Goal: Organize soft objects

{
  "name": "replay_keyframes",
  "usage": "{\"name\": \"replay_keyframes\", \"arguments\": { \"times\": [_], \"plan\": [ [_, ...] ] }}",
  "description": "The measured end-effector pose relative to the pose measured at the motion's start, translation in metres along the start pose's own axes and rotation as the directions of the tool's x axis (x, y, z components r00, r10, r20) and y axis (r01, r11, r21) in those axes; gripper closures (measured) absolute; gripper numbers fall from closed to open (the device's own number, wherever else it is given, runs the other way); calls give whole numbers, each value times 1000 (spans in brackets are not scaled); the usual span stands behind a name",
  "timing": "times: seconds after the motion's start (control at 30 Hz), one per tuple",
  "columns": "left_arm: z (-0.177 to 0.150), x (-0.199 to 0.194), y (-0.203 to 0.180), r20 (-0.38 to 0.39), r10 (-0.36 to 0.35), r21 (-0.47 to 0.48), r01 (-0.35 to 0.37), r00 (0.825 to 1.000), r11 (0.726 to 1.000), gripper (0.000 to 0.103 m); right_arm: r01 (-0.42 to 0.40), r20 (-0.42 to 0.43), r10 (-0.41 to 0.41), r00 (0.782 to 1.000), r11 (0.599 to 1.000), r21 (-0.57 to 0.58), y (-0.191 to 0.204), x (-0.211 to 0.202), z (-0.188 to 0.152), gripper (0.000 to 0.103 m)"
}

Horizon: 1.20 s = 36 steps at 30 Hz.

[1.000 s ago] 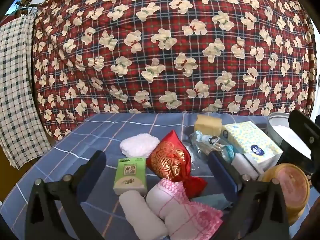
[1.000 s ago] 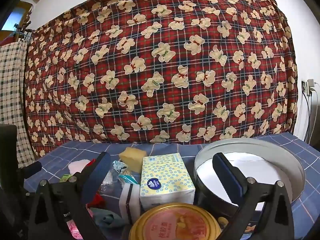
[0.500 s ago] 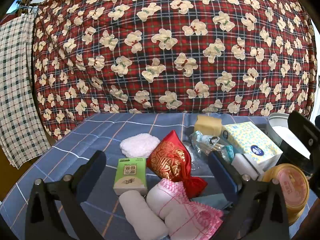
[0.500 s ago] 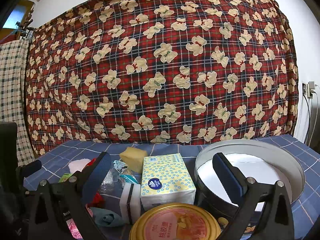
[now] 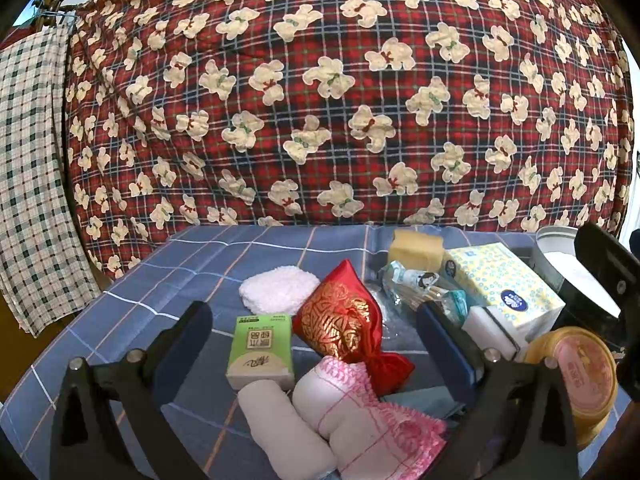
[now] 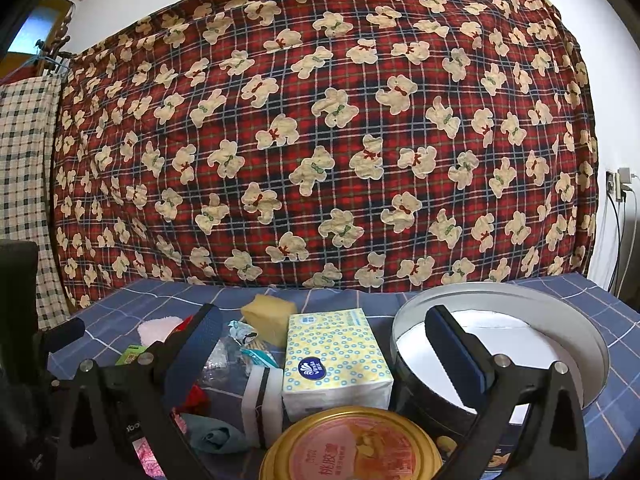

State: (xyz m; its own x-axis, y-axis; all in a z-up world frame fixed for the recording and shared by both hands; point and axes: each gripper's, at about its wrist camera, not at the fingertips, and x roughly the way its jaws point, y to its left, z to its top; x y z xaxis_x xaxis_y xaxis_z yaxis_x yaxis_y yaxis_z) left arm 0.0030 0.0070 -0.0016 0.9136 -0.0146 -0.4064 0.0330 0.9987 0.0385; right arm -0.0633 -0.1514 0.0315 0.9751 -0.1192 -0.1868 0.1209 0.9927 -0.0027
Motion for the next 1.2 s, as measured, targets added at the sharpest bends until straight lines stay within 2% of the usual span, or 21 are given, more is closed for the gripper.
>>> {"name": "replay_keyframes", "arguments": {
  "times": [0.93,1.13,1.2],
  "plan": [
    [0,0,0,-1,-2,-3,2,1000,1000,0,-3,2,3,1000,1000,-10,2,-1,0,0],
    [0,0,1,-1,-1,-6,1,1000,1000,0,-7,0,7,1000,1000,-12,-10,0,1,0],
    [0,0,1,-1,-1,-6,1,1000,1000,0,-6,3,7,1000,1000,-16,4,-2,0,0]
  ]
}}
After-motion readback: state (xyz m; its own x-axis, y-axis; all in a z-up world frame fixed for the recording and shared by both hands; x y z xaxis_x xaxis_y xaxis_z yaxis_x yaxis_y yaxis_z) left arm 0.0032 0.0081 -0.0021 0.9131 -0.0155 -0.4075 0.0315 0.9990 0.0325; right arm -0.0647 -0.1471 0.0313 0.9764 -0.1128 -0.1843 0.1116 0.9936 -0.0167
